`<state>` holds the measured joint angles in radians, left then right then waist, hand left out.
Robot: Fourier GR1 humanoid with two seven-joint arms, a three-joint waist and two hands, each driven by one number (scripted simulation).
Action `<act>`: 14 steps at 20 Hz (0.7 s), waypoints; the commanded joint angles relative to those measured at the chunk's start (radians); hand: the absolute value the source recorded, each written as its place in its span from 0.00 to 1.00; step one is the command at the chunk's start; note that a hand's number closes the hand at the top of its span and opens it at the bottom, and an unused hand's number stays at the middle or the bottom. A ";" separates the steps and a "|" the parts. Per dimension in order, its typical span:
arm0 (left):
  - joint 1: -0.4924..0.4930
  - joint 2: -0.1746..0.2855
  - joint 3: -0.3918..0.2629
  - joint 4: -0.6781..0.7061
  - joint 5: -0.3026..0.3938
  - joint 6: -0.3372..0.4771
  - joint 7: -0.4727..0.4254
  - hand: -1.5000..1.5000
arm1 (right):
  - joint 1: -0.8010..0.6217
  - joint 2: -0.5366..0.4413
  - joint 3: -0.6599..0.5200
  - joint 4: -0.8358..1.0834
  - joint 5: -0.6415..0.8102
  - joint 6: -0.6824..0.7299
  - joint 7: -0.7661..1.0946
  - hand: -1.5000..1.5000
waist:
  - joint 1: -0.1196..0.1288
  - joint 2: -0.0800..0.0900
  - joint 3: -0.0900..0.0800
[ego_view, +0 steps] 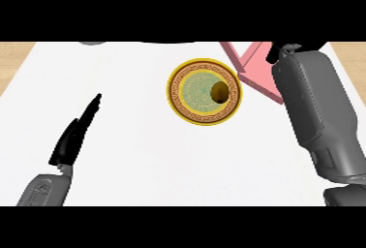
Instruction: Pick the sweet potato from the plate and place it in the cardboard box
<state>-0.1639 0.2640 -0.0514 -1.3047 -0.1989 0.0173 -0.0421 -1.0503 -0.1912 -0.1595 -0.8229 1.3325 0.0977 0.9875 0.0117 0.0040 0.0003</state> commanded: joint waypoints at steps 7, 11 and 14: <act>-0.005 -0.028 -0.007 0.020 -0.015 0.004 -0.018 0.50 | 0.065 -0.002 -0.120 0.106 -0.159 -0.283 -0.290 0.00 | 0.010 0.009 0.000; 0.004 0.001 0.002 -0.019 -0.003 -0.022 0.008 0.50 | 0.066 0.014 -0.188 0.009 -0.254 -0.469 -0.413 0.00 | 0.012 0.006 0.002; -0.015 -0.013 0.013 0.012 -0.007 -0.004 -0.010 0.50 | 0.091 0.045 -0.226 -0.007 -0.323 -0.574 -0.496 0.00 | 0.001 0.004 0.001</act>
<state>-0.1651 0.2588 -0.0486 -1.3186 -0.2051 0.0041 -0.0377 -0.9801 -0.1817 -0.3438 -0.7958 1.0825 -0.3374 0.5896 0.0208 0.0095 0.0019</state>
